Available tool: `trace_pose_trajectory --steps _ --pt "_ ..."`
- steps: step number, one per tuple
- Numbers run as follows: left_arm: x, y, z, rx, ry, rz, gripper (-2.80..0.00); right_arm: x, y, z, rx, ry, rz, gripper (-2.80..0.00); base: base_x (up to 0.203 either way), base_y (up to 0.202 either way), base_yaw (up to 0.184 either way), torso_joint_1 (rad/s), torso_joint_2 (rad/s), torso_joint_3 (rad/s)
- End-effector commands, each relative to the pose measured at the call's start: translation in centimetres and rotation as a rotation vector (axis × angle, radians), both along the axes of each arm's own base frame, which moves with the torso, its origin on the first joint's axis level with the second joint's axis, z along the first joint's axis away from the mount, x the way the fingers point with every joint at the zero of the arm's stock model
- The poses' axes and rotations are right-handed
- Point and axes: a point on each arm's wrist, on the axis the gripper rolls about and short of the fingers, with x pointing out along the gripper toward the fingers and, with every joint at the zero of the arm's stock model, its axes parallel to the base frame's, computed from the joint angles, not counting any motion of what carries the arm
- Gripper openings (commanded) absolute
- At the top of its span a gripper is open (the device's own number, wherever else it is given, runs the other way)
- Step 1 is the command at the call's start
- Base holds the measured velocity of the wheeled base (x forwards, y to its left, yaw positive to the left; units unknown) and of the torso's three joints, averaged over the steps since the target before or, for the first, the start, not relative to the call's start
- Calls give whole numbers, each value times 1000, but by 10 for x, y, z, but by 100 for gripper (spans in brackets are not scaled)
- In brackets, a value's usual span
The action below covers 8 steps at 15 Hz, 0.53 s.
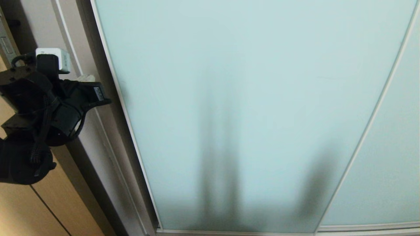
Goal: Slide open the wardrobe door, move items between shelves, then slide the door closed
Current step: Open the door
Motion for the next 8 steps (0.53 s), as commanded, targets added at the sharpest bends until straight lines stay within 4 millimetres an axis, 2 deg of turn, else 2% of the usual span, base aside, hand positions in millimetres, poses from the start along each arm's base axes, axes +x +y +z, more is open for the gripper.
trace_pose_trajectory --steps 1,8 --pt "13 0 -12 2 30 2 -280 0 0 0 0 1 1 -280 0 0 0 0 0 0" --pt "43 -1 -35 5 67 -4 -280 0 0 0 0 1 1 -280 0 0 0 0 0 0"
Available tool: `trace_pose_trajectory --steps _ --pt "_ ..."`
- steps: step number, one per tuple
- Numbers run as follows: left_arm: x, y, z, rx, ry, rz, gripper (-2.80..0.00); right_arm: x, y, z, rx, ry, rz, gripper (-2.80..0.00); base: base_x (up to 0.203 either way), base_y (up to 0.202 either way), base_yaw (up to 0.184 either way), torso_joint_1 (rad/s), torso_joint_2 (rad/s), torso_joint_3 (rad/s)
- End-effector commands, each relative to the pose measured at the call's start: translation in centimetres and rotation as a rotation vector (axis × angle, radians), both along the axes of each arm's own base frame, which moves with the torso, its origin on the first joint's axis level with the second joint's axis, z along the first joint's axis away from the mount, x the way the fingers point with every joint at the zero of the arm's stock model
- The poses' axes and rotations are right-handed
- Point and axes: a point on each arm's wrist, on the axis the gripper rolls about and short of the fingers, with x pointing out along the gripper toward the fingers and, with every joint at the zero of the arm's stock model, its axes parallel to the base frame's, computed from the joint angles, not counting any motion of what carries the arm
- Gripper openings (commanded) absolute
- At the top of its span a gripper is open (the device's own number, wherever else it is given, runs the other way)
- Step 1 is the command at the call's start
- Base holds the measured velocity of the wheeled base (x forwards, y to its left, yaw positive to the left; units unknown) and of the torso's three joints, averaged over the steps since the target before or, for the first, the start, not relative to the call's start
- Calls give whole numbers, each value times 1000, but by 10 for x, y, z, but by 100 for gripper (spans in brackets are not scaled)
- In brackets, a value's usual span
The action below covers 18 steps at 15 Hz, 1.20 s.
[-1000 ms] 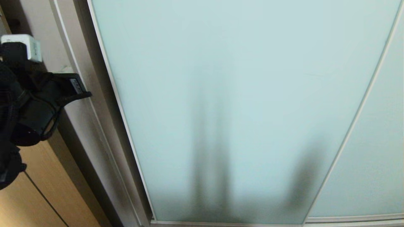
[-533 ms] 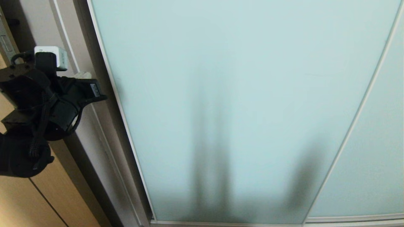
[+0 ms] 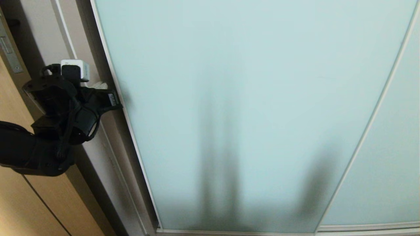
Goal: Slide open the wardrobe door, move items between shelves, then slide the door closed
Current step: Open the door
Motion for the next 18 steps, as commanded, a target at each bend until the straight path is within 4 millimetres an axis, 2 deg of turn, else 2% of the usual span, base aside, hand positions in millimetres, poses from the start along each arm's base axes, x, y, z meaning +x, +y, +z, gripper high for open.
trace_pose_trajectory --steps 1,6,12,14,18 --pt "11 0 -14 3 31 -14 -280 0 0 0 0 1 1 -280 0 0 0 0 0 0" --pt "33 -5 -17 3 -3 -34 -280 0 0 0 0 1 1 -280 0 0 0 0 0 0" --pt "46 -19 -31 3 -8 -67 -280 0 0 0 0 1 1 -280 0 0 0 0 0 0" --pt "45 -32 -31 0 -23 -97 -280 0 0 0 0 1 1 -280 0 0 0 0 0 0" --pt "39 -74 -31 -8 -23 -193 -280 0 0 0 0 1 1 -280 0 0 0 0 0 0"
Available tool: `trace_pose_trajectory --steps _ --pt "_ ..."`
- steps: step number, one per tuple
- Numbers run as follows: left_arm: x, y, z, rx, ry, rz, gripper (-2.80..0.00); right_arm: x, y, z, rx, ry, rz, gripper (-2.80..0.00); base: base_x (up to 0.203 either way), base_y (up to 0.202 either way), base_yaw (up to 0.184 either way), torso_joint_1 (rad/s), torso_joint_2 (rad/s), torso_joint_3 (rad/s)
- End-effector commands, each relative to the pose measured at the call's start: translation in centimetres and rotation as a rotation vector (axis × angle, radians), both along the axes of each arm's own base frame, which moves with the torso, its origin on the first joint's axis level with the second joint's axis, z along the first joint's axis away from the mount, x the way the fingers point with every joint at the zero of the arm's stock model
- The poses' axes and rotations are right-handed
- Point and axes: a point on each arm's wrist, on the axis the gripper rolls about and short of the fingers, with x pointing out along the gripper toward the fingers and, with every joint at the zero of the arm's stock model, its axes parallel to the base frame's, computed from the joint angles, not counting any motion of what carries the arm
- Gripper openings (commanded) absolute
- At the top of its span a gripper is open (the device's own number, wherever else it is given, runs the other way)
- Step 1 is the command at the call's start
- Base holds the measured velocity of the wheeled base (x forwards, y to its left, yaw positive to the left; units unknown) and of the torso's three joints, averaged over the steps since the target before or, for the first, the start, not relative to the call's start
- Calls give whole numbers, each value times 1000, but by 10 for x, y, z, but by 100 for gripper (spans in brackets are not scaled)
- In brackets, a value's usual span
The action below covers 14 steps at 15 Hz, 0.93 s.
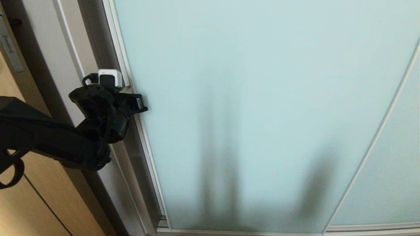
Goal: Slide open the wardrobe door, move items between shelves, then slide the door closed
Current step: Open the door
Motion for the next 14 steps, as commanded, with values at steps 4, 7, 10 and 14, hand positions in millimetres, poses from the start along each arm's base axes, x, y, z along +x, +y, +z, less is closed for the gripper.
trace_pose_trajectory --steps 4,7,10,14 --pt "-5 -63 -17 -10 19 -123 -280 0 0 0 0 1 1 -280 0 0 0 0 0 0" --pt "-2 -85 -30 -11 24 -156 -280 0 0 0 0 1 1 -280 0 0 0 0 0 0" --pt "2 -86 -26 -34 -6 -117 -280 0 0 0 0 1 1 -280 0 0 0 0 0 0" --pt "-5 -22 32 -70 -146 53 -280 0 0 0 0 1 1 -280 0 0 0 0 0 0"
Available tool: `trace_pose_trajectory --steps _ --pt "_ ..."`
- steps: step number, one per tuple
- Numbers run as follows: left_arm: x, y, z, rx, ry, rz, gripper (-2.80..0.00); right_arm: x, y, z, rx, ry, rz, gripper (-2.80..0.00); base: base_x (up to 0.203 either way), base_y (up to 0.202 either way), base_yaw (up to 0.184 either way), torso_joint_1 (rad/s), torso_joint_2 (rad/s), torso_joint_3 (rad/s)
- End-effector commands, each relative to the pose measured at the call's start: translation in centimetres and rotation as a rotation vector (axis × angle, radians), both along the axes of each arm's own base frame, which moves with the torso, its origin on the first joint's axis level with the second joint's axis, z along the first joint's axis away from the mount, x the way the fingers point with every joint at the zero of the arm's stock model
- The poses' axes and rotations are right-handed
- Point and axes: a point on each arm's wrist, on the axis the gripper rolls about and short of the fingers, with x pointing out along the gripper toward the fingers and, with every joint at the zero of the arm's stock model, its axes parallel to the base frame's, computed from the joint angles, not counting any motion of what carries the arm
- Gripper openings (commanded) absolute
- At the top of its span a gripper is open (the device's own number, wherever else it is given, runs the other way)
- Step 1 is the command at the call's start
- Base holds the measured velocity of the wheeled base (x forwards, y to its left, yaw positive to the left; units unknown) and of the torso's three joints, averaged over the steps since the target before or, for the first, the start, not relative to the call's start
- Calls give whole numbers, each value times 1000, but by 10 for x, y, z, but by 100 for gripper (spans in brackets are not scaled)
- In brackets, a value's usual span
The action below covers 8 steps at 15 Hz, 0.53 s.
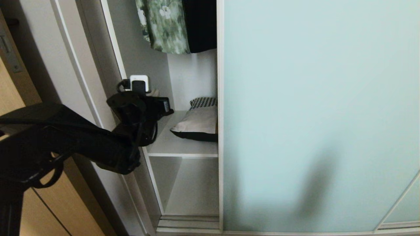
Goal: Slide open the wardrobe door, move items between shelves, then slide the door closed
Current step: Open the door
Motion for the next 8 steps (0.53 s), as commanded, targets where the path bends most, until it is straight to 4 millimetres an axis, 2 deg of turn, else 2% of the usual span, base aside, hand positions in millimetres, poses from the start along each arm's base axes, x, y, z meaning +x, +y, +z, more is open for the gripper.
trace_pose_trajectory --steps 1,3,4,5,7,8 --pt "-29 38 61 -26 -111 81 -280 0 0 0 0 1 1 -280 0 0 0 0 0 0" --pt "-75 57 97 -26 -123 109 -280 0 0 0 0 1 1 -280 0 0 0 0 0 0" --pt "-105 65 109 -23 -113 118 -280 0 0 0 0 1 1 -280 0 0 0 0 0 0" --pt "-138 72 112 -19 -92 126 -280 0 0 0 0 1 1 -280 0 0 0 0 0 0" --pt "-195 82 95 -7 -32 136 -280 0 0 0 0 1 1 -280 0 0 0 0 0 0" --pt "-226 87 78 -1 10 144 -280 0 0 0 0 1 1 -280 0 0 0 0 0 0"
